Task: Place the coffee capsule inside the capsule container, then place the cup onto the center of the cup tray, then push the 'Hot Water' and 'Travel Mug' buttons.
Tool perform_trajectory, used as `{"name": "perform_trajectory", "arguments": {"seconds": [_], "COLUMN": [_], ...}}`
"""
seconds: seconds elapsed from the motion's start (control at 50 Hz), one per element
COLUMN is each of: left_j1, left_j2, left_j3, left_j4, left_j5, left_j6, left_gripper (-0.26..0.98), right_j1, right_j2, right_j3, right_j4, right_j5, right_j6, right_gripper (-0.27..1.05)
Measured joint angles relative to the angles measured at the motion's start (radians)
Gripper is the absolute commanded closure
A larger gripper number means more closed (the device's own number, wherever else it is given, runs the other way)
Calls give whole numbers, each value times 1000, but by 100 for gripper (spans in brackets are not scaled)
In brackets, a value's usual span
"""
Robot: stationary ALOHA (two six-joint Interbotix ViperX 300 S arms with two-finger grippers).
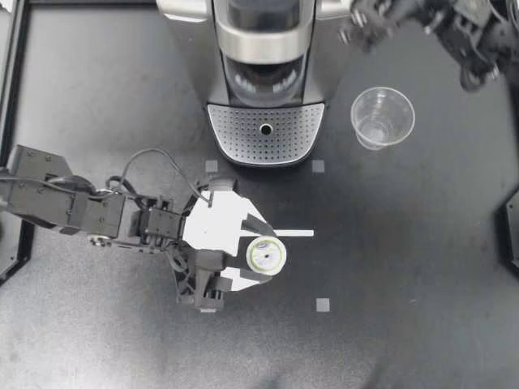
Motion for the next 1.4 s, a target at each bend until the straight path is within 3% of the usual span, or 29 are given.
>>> {"name": "perform_trajectory", "arguments": {"seconds": [0.22, 0.44, 0.56, 0.86, 0.96, 1.12, 1.4], "left_j1": [0, 2, 11, 20, 20, 35, 112], "left_j2": [-25, -123, -170, -233, -245, -255, -244], "left_j3": [-5, -66, -123, -239, -256, -276, -281], "left_j4": [28, 179, 307, 698, 767, 813, 824], "left_j5": [20, 140, 264, 495, 503, 505, 495], "left_j6": [5, 66, 98, 94, 77, 23, -15], "left_gripper": [20, 20, 20, 20, 20, 20, 20], "right_j1": [-21, -20, 3, 71, 72, 72, 72], "right_j2": [26, -2, -55, -210, -252, -284, -304], "right_j3": [-38, -29, 11, 121, 150, 184, 202], "right_j4": [0, 0, 2, -2, 0, 2, 3], "right_j5": [35, 38, 31, 3, 3, 3, -5], "right_j6": [3, 5, 5, 5, 5, 6, 32], "right_gripper": [70, 70, 70, 70, 70, 70, 70]}}
